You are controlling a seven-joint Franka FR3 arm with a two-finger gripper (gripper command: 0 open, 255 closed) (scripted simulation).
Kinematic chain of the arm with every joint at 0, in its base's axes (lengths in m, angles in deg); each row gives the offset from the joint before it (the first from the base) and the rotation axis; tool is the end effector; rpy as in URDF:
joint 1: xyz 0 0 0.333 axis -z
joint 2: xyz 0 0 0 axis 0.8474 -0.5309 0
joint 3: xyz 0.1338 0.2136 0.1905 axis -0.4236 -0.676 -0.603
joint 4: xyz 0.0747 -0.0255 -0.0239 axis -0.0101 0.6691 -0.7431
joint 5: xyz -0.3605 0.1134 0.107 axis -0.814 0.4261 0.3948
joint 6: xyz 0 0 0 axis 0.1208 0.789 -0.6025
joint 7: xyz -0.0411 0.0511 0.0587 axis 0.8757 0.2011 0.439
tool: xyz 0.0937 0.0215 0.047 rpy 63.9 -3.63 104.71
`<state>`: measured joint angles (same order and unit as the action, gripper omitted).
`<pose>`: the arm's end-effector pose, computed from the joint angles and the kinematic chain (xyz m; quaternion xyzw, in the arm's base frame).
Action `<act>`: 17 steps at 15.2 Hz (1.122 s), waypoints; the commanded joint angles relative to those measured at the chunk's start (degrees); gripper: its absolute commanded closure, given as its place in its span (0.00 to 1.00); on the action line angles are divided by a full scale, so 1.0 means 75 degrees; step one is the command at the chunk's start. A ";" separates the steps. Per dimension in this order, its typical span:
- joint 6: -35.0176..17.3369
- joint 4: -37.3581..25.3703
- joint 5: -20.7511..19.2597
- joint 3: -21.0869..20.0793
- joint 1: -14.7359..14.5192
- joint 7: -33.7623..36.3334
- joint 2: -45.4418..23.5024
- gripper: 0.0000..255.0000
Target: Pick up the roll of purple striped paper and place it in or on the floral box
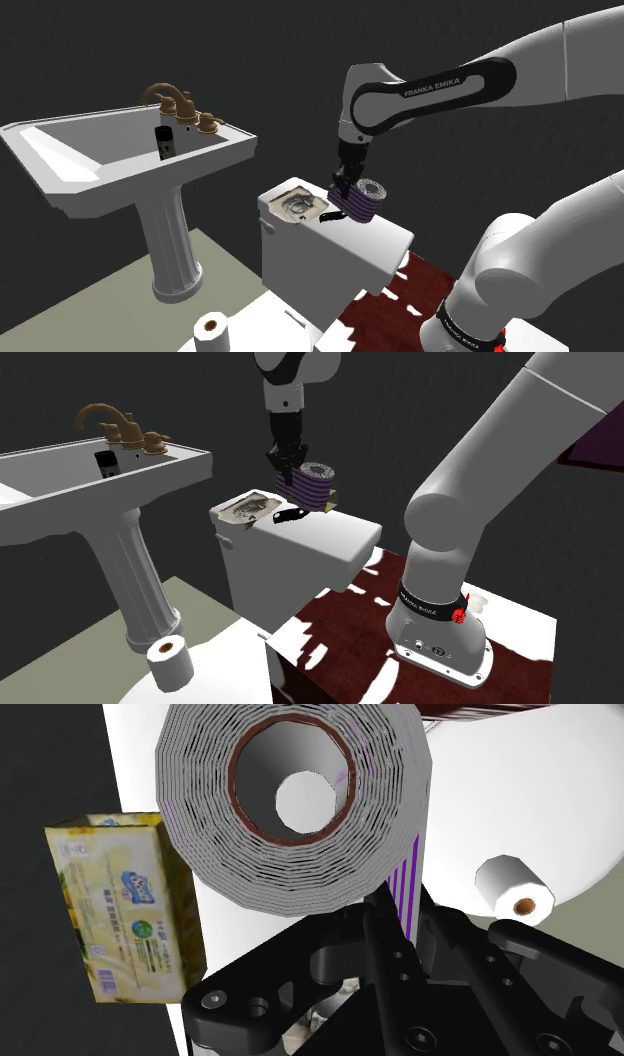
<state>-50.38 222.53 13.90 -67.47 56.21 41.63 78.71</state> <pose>0.3968 0.0044 0.4387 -0.9991 -0.0218 0.0329 0.0120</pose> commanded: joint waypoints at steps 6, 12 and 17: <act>0.0780 -0.0544 -0.0019 0.0014 0.0015 -0.0008 0.0238 1.00; 0.1419 -0.1089 -0.0021 0.0011 0.0015 0.0005 0.0331 1.00; 0.1613 -0.1845 -0.0182 0.0347 0.0187 -0.0437 -0.0236 1.00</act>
<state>-38.34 210.37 12.99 -65.81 57.13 39.63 78.55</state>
